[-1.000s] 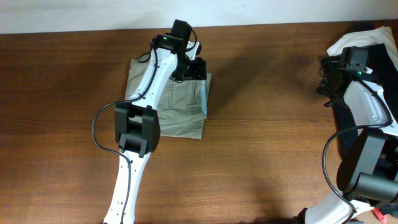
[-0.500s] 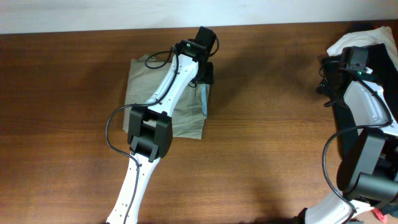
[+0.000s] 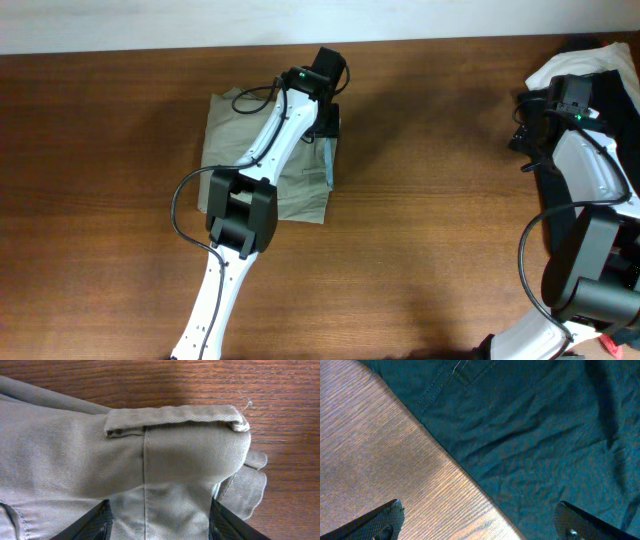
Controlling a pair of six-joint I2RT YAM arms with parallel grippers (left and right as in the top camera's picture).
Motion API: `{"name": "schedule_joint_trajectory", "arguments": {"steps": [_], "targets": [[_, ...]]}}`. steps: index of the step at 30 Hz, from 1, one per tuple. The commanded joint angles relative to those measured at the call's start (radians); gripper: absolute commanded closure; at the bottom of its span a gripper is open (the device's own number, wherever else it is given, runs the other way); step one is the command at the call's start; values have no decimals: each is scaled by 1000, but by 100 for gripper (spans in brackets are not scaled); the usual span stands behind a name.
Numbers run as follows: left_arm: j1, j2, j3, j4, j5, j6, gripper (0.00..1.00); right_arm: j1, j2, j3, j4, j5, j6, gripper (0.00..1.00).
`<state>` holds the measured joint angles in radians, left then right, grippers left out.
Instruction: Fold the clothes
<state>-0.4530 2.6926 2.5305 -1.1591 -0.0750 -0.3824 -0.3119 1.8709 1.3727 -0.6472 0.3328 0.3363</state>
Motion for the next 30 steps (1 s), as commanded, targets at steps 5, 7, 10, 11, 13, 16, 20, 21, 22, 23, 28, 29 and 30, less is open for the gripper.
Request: {"name": "schedule_joint_trajectory", "arguments": {"steps": [5, 7, 10, 11, 13, 16, 20, 21, 22, 23, 28, 29, 30], "targets": [[-3, 30, 34, 3, 135, -10, 41, -3, -10, 15, 0, 16, 5, 1], [-3, 30, 33, 3, 134, -9, 41, -3, -10, 15, 0, 16, 5, 1], [-3, 41, 30, -2, 90, -10, 41, -3, -10, 15, 0, 16, 5, 1], [-3, 51, 27, -10, 66, -10, 41, -3, -10, 15, 0, 16, 5, 1], [-3, 62, 26, -21, 52, -10, 42, -3, -10, 15, 0, 16, 5, 1], [-3, 79, 26, -31, 51, -10, 49, -3, -10, 15, 0, 16, 5, 1], [-3, 79, 26, -31, 51, -9, 79, -3, -10, 15, 0, 16, 5, 1], [-3, 79, 28, -32, 52, -8, 88, -3, -10, 15, 0, 16, 5, 1], [-3, 79, 46, -45, 52, -6, 99, -3, -10, 15, 0, 16, 5, 1], [-3, 78, 64, -58, 52, -6, 99, -3, -10, 15, 0, 16, 5, 1], [-3, 78, 258, -198, 53, -6, 99, -3, -10, 15, 0, 16, 5, 1], [-2, 78, 284, -220, 53, -6, 99, -3, -10, 15, 0, 16, 5, 1], [-1, 78, 312, -253, 53, -6, 99, -3, -10, 15, 0, 16, 5, 1]]}}
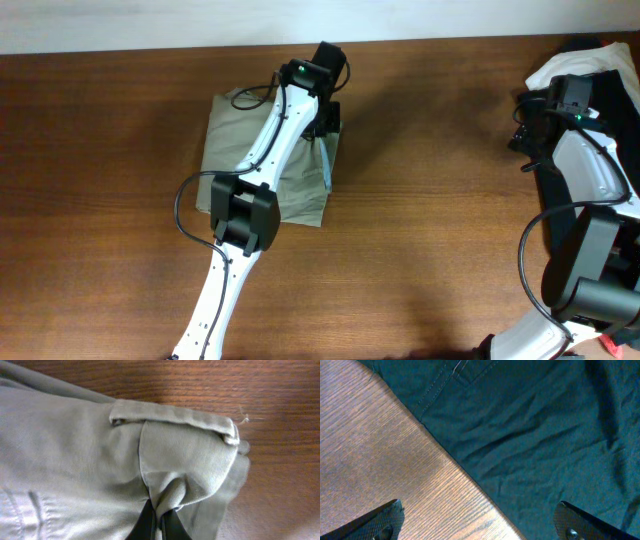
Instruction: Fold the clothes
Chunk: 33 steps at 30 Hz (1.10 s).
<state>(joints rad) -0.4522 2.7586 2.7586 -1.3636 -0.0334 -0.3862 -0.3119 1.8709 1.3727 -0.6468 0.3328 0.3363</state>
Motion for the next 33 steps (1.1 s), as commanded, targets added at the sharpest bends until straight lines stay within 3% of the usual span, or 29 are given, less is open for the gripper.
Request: {"name": "schedule_joint_trajectory", "arguments": {"steps": [1, 10, 18, 30, 33], "targets": [[-1, 12, 99, -72, 11, -2, 100, -3, -10, 15, 0, 16, 5, 1], [-1, 10, 179, -321, 127, 134, 99, -3, -10, 15, 0, 16, 5, 1], [-11, -49, 199, -325, 257, 246, 99, -3, -10, 15, 0, 16, 5, 1], [14, -221, 193, -325, 245, 302, 100, -3, -10, 15, 0, 16, 5, 1], [-2, -264, 96, -325, 248, 336, 100, -3, -10, 15, 0, 16, 5, 1]]}}
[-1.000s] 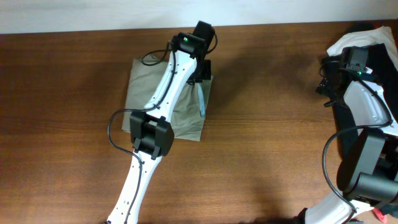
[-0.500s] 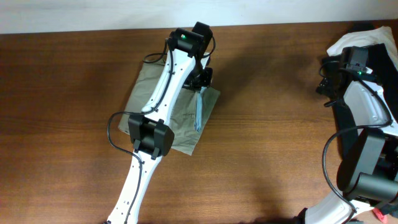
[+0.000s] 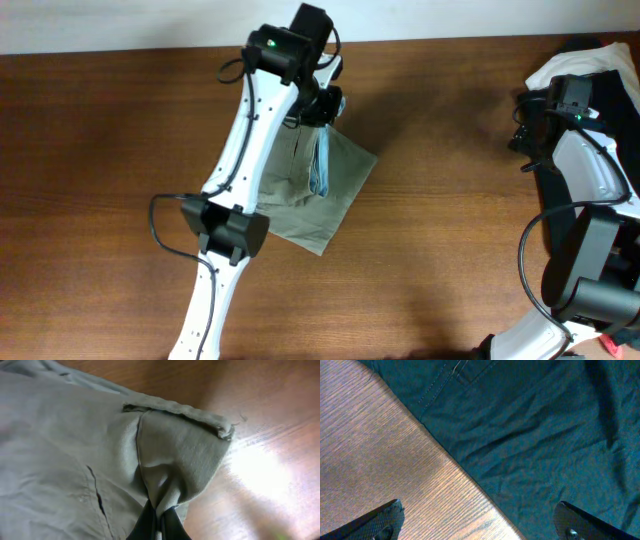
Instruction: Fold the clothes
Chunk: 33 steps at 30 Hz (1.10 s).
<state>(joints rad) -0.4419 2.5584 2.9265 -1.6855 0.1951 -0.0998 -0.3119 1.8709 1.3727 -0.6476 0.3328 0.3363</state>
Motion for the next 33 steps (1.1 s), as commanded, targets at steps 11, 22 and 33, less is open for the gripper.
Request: {"name": "schedule_joint_trajectory", "arguments": {"steps": [11, 22, 33], "targets": [[-23, -161, -387, -3, 57, 117, 99, -3, -10, 15, 0, 16, 5, 1], [-53, -159, -491, 5, 57, 124, 44, -3, -10, 15, 0, 16, 5, 1], [92, -159, -491, 127, -2, 112, 7, -3, -10, 15, 0, 16, 5, 1]]}}
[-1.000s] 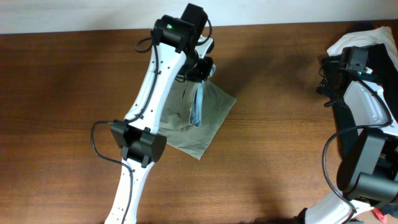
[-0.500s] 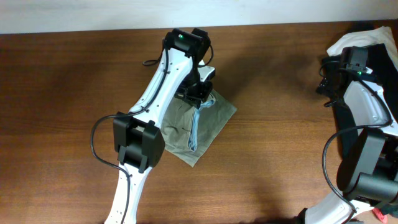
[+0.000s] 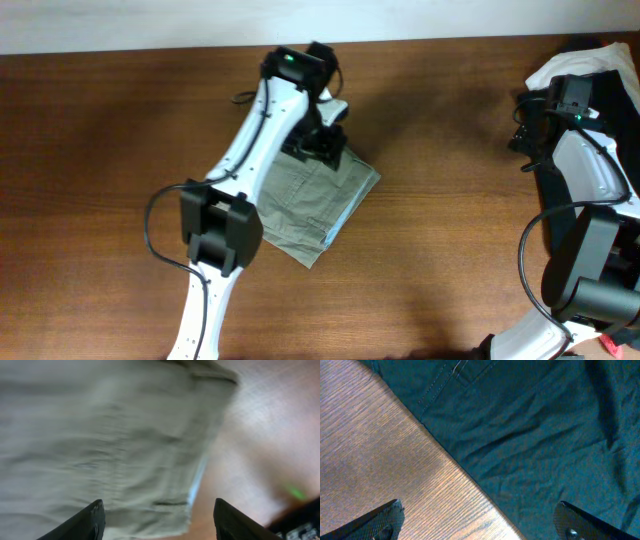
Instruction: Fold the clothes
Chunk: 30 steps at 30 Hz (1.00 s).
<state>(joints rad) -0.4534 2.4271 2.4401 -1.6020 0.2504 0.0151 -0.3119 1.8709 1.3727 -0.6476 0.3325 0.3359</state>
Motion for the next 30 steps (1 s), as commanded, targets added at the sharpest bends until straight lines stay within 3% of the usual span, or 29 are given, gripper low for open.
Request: {"name": "schedule_joint_trajectory", "arguments": {"steps": [1, 6, 9, 10, 12, 15, 23, 26, 27, 30], "targets": [[156, -26, -5, 81, -58, -3, 1, -3, -10, 15, 0, 16, 5, 2], [393, 10, -5, 182, 38, 19, 1, -3, -10, 15, 0, 16, 5, 1], [492, 66, -5, 181, 293, 206, 1, -3, -10, 15, 0, 16, 5, 1], [510, 89, -5, 182, 312, 240, 3, -3, -10, 15, 0, 16, 5, 1], [528, 140, -5, 175, 315, 257, 11, -3, -10, 15, 0, 16, 5, 1], [516, 218, -5, 159, 388, 344, 11, -3, -10, 15, 0, 16, 5, 1], [442, 324, -5, 155, 389, 347, 11, -3, -10, 15, 0, 16, 5, 1], [436, 347, -5, 155, 389, 346, 36, -3, -10, 15, 0, 16, 5, 1], [437, 351, -5, 158, 382, 345, 49, -3, -10, 15, 0, 16, 5, 2], [447, 352, -5, 180, 360, 305, 69, -3, -10, 15, 0, 16, 5, 1]]}}
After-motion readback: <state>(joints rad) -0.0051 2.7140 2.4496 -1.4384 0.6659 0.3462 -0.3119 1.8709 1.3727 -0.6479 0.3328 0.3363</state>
